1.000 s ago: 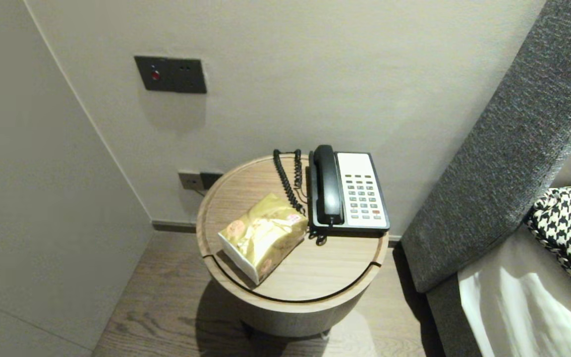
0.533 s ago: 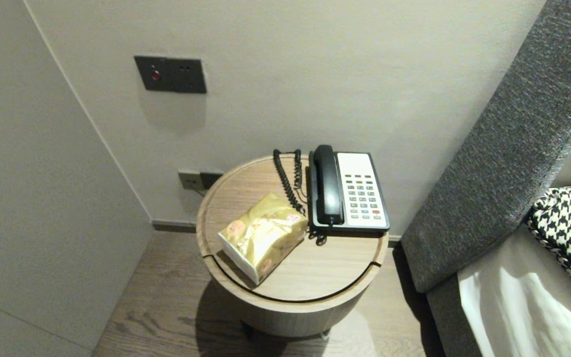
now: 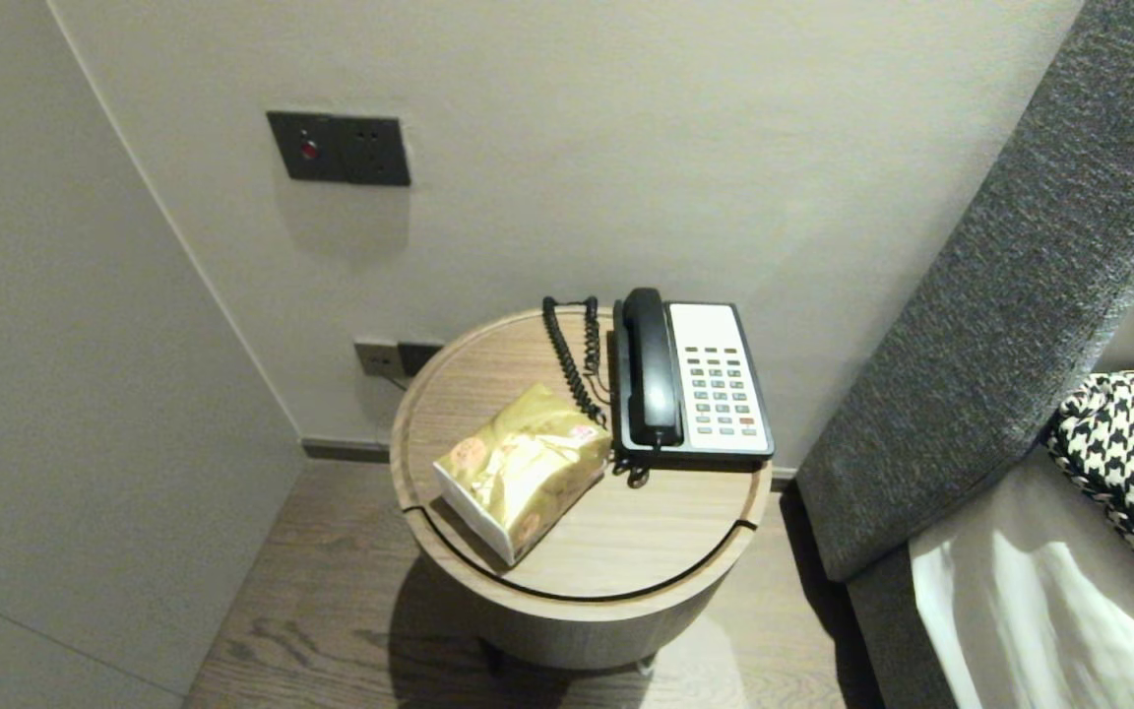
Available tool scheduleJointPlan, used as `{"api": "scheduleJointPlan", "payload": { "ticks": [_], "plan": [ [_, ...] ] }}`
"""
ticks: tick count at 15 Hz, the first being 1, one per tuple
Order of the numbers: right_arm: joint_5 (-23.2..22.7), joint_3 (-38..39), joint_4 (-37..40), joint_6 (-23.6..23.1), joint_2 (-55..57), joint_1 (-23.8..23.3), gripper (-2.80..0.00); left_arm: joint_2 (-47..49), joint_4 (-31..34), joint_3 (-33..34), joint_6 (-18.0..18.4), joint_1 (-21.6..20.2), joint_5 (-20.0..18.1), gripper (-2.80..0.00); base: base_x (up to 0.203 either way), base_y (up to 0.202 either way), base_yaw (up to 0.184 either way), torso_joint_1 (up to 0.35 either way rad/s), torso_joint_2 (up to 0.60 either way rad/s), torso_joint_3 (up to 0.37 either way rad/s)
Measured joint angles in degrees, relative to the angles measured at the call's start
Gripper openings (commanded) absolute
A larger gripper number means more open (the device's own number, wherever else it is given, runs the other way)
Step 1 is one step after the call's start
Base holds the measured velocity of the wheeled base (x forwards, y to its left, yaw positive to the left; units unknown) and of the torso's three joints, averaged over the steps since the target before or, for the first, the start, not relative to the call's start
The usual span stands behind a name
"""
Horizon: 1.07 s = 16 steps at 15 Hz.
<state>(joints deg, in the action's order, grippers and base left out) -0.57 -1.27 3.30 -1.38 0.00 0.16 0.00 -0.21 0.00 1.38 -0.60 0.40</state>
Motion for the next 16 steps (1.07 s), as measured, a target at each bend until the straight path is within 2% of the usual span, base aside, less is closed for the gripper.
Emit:
{"api": "scheduleJointPlan", "payload": {
  "ticks": [16],
  "plan": [
    [0.06,0.04,0.07,0.09,0.00,0.00,-2.80,0.00,0.05,0.00,0.00,0.00,0.01,-2.80,0.000,0.000,0.000,0.000,0.00,0.000]
  ]
}}
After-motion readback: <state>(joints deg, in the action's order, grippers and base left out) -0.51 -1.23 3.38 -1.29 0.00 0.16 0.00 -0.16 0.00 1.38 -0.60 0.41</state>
